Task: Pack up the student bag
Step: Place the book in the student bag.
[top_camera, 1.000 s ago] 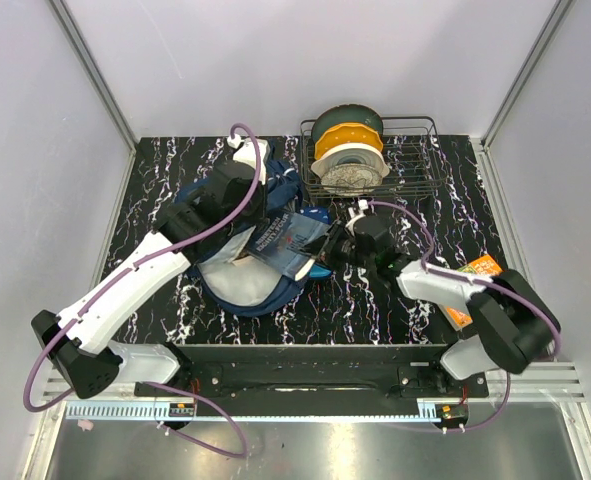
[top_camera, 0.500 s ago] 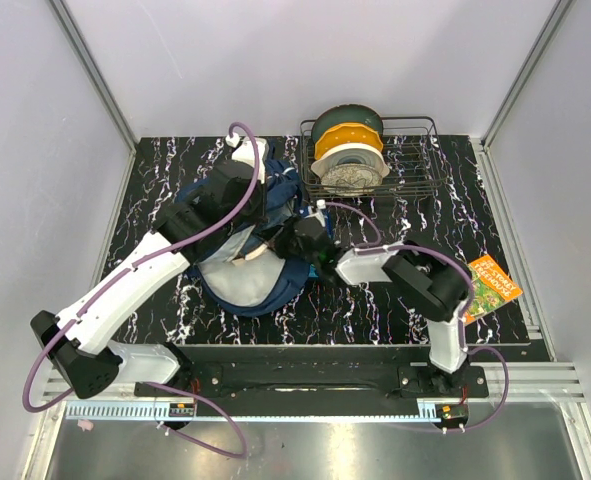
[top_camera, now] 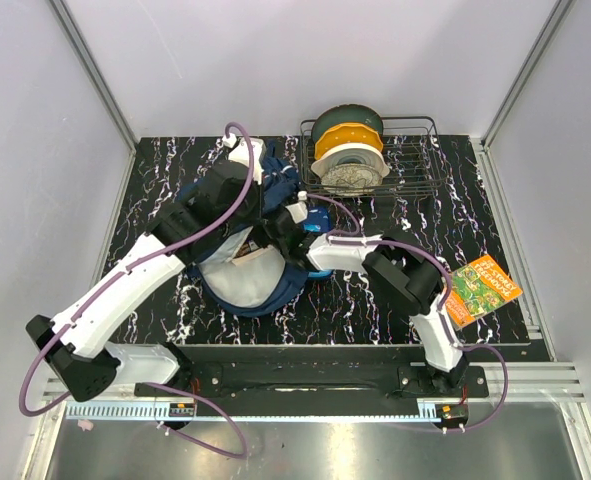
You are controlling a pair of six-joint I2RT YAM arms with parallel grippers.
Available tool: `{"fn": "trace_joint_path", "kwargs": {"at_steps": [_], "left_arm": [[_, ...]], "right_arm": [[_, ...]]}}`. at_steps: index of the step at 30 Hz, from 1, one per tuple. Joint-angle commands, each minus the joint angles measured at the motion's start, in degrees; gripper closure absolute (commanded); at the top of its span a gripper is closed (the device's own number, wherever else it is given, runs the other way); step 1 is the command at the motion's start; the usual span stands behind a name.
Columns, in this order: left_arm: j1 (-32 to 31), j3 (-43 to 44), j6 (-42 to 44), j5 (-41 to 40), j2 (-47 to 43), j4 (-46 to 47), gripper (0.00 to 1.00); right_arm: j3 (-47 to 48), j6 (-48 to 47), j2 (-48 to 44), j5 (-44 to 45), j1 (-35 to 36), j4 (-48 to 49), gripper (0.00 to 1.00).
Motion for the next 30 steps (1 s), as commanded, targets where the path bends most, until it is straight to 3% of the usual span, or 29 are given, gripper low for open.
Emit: {"fn": "trace_joint_path", "kwargs": {"at_steps": [1, 3, 5, 9, 11, 15, 18, 21, 30], "left_arm": [[-0.39, 3.78, -0.06, 0.88, -4.22, 8.57, 1.00], [-0.21, 3.52, 0.11, 0.62, -4.48, 8.57, 1.00], [0.23, 3.26, 0.11, 0.62, -4.66, 8.39, 1.00], [1.37, 2.29, -0.06, 0.44, -5.10, 8.65, 1.00], [1.89, 1.85, -0.15, 0.79, -5.28, 8.74, 1.00], [3.12, 1.23, -0.15, 1.14, -5.71, 8.83, 1.00], [3.65, 0.62, -0.41, 1.41, -5.72, 8.83, 1.00], [4.01, -0.17, -0.68, 2.20, -5.72, 9.88, 1.00], [4.18, 0.35, -0.85, 3.25, -5.98, 9.71, 1.00]], "right_arm": [[1.98, -4.48, 0.62, -1.94, -0.41, 1.48, 0.46], [-0.65, -6.23, -0.79, -2.40, -0.33, 3.04, 0.37], [-6.36, -7.03, -3.94, -2.14, -0.41, 6.74, 0.20], [-12.25, -10.46, -8.61, -4.67, -0.41, 8.60, 0.15], [-13.84, -10.81, -10.46, -5.65, -0.41, 9.73, 0.08], [-15.34, -9.42, -13.53, -7.93, -0.41, 6.23, 0.06], [-13.08, -2.48, -17.05, -3.39, 0.11, -11.54, 0.07], [-9.56, -0.54, -17.58, 0.66, 2.30, -20.98, 0.06], [-7.26, 4.39, -16.18, 5.60, 3.45, -26.73, 0.04]]}}
